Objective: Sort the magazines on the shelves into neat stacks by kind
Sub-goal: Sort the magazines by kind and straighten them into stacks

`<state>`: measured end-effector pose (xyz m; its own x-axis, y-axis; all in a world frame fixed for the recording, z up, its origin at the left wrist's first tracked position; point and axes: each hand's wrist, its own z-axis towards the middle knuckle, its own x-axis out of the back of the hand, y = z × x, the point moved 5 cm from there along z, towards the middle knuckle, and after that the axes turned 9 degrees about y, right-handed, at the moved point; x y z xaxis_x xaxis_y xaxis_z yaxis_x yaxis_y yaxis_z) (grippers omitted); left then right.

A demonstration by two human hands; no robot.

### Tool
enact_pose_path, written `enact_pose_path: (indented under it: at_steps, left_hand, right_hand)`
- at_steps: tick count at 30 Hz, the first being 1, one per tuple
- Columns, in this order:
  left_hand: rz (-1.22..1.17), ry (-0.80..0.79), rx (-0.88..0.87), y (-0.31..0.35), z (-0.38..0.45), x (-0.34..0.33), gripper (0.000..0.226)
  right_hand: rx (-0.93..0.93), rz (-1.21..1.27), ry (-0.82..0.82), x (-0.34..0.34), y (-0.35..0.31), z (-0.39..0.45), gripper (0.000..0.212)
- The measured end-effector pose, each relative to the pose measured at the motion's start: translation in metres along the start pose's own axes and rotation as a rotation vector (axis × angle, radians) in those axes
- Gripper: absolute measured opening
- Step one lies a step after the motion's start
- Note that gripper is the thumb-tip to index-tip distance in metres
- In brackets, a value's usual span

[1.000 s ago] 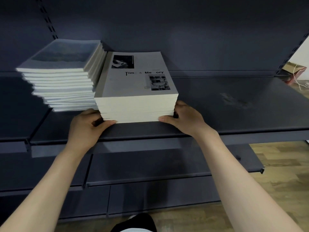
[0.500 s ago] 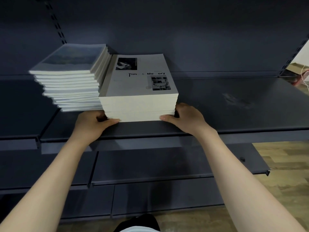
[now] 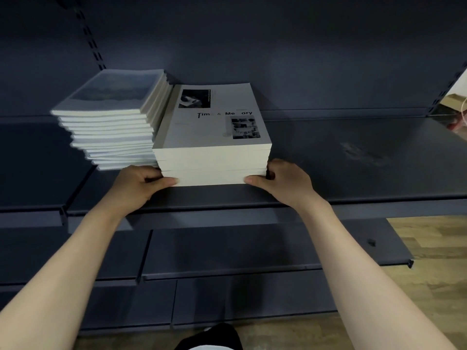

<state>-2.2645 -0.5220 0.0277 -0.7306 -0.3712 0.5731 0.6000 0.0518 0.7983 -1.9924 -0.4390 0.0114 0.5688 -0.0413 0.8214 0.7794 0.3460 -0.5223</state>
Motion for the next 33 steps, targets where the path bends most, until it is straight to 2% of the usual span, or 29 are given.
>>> enact_pose_path:
  at_steps: [7, 11, 15, 19, 23, 25, 27, 30, 33]
  left_hand:
    - [0.006, 0.061, -0.042, -0.006, -0.001, 0.0, 0.012]
    - [0.055, 0.033, -0.072, -0.005, -0.003, -0.003, 0.018]
    - [0.06, 0.0, -0.011, -0.004, -0.002, -0.001, 0.01]
    - [0.119, 0.043, -0.008, -0.003, 0.0, 0.001, 0.007]
    - [0.121, 0.064, -0.019, -0.003, -0.001, 0.001, 0.005]
    - [0.152, 0.078, -0.037, -0.002, -0.002, 0.0, 0.012]
    - [0.197, 0.078, -0.059, 0.001, -0.005, -0.001, 0.021]
    - [0.236, 0.08, -0.069, 0.008, -0.007, -0.001, 0.026]
    - [0.272, 0.138, -0.118, 0.017, -0.007, 0.002, 0.026]
  right_hand:
    - [0.032, -0.049, -0.02, -0.004, -0.001, 0.0, 0.049]
    - [0.03, -0.048, -0.025, -0.003, -0.001, -0.001, 0.049]
    - [-0.016, 0.015, -0.06, 0.001, -0.001, 0.0, 0.067]
    - [-0.027, -0.009, -0.024, 0.001, -0.002, -0.003, 0.061]
    - [-0.03, -0.027, -0.026, 0.0, -0.001, -0.001, 0.069]
    - [-0.028, -0.026, -0.033, 0.0, -0.001, -0.001, 0.07]
    - [-0.021, -0.028, -0.048, 0.001, -0.003, -0.001, 0.065]
    - [0.003, 0.014, -0.051, 0.004, -0.008, -0.001, 0.041]
    - [0.035, 0.031, -0.026, 0.007, -0.014, 0.002, 0.045]
